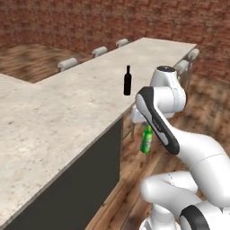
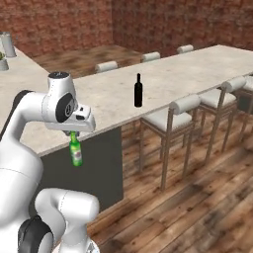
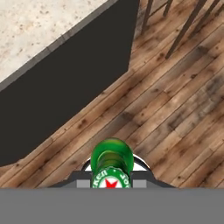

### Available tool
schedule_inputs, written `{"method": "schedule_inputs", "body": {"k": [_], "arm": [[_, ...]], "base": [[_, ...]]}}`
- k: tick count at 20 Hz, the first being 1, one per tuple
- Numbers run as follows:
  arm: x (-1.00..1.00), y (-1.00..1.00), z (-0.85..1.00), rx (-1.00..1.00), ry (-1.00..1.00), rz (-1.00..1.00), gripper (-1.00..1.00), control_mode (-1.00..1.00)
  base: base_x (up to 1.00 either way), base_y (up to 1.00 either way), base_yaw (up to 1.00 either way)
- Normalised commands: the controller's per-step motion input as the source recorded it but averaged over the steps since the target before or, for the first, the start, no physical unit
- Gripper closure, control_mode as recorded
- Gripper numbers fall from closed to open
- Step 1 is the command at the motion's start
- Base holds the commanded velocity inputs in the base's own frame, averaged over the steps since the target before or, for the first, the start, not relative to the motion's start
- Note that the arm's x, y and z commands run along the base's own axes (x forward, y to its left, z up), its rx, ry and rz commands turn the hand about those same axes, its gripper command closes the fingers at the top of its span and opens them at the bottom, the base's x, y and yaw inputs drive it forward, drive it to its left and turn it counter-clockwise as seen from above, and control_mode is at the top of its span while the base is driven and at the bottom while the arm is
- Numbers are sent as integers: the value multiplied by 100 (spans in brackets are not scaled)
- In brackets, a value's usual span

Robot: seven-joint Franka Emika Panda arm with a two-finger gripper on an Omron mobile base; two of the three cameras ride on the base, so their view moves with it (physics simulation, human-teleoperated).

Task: Move the drinks to the dining counter.

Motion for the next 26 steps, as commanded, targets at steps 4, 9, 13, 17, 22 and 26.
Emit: {"method": "schedule_inputs", "body": {"k": [4, 9, 13, 17, 22, 26], "arm": [[0, 0, 0, 0, 0, 0, 100, 100], [0, 0, 0, 0, 0, 0, 100, 100], [0, 0, 0, 0, 0, 0, 100, 100], [0, 0, 0, 0, 0, 0, 100, 100], [0, 0, 0, 0, 0, 0, 100, 100], [0, 0, 0, 0, 0, 0, 100, 100]], "base": [[76, -100, 38], [53, -100, 40], [47, -100, 39], [36, -100, 39], [0, -100, 23], [8, -94, 31]]}}
